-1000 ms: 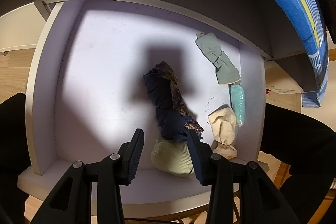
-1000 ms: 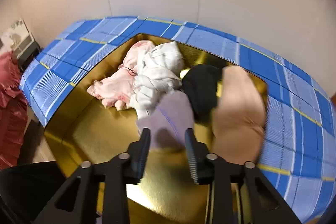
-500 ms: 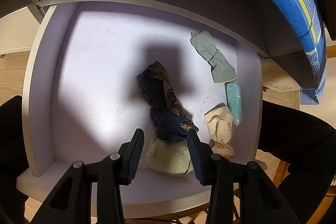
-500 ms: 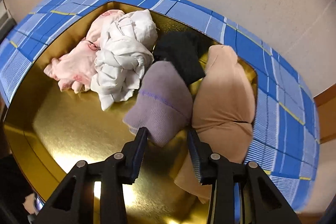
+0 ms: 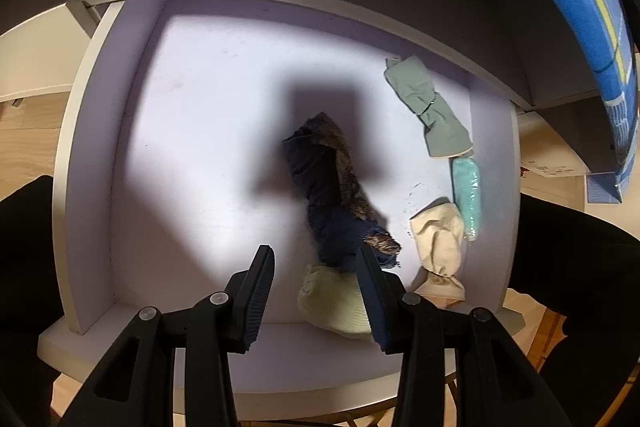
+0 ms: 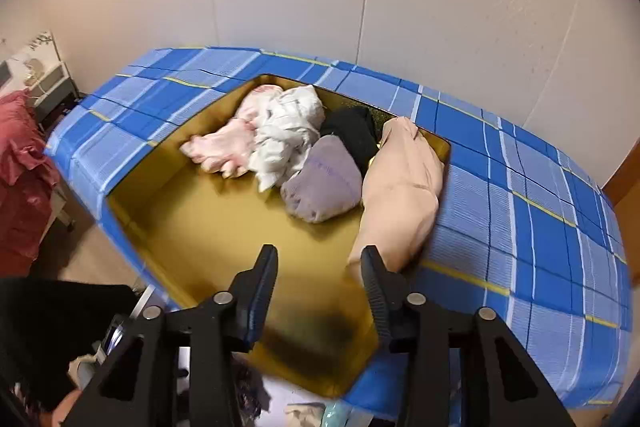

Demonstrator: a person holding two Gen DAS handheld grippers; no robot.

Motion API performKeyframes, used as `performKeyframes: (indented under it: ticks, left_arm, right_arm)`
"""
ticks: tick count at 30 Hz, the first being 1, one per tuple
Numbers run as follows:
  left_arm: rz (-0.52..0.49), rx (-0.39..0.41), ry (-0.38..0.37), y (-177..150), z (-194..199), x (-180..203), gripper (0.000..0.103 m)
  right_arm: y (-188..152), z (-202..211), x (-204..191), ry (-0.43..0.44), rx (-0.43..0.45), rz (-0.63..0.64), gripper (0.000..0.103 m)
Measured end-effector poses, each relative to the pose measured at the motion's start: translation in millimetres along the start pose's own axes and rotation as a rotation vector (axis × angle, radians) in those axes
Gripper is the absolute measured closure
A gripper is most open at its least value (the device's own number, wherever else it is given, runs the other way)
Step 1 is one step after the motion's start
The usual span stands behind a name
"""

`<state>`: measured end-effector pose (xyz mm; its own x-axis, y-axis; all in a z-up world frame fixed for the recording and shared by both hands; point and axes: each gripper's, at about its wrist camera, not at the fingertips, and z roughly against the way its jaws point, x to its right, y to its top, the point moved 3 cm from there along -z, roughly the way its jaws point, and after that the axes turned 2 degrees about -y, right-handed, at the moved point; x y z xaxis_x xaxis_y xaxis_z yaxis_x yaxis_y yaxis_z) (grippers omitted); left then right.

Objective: Organize soft objects
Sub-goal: 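Return the right tool over the drawer of clothes, then grasp the navy patterned sock in the drawer with the left gripper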

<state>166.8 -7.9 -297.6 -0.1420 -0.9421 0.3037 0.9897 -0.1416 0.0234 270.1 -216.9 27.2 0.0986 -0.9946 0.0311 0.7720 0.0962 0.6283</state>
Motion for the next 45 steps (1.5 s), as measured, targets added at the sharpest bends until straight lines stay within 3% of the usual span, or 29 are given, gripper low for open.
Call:
performKeyframes:
  ticks: [9, 17, 22, 27, 33, 38, 45]
  left_arm:
    - [0.031, 0.005, -0.003, -1.2, -1.7, -10.7, 0.061]
    - [0.03, 0.014, 0.001, -2.2, -4.3, -10.5, 0.06]
    - [0.03, 0.01, 0.001, -5.4, -8.0, -10.1, 0.06]
    - [0.036, 0.015, -0.006, -6.9, -9.4, -11.5, 0.06]
    - [0.077, 0.004, -0.028, -3.0, -14.9, -13.4, 0.06]
    - [0.109, -0.017, -0.072, 7.0, -26.4, -3.2, 0.045]
    - [0.149, -0.064, -0.066, 19.7, -55.0, 9.6, 0.044]
  right_arm:
    - [-67.8, 30.5, -4.6, 0.008, -0.009, -0.009, 0.057]
    - [-122.3, 15.9, -14.1, 0.028, -0.069, -0.008, 0.057]
    - [-152.7, -15.7, -17.1, 0.058, -0.146, -0.038, 0.057]
    - [-186.4, -65.1, -17.7, 0.058, -0.31, -0.069, 0.057]
    - [-210.6, -97.6, -22.7, 0.052, -0.43, -0.078, 0.055]
    - [-221.3, -109.6, -25.7, 0.057, -0.501, -0.099, 0.049]
    - [-231.5, -117.6, -18.4, 0.058, -0.55, -0.162, 0.046]
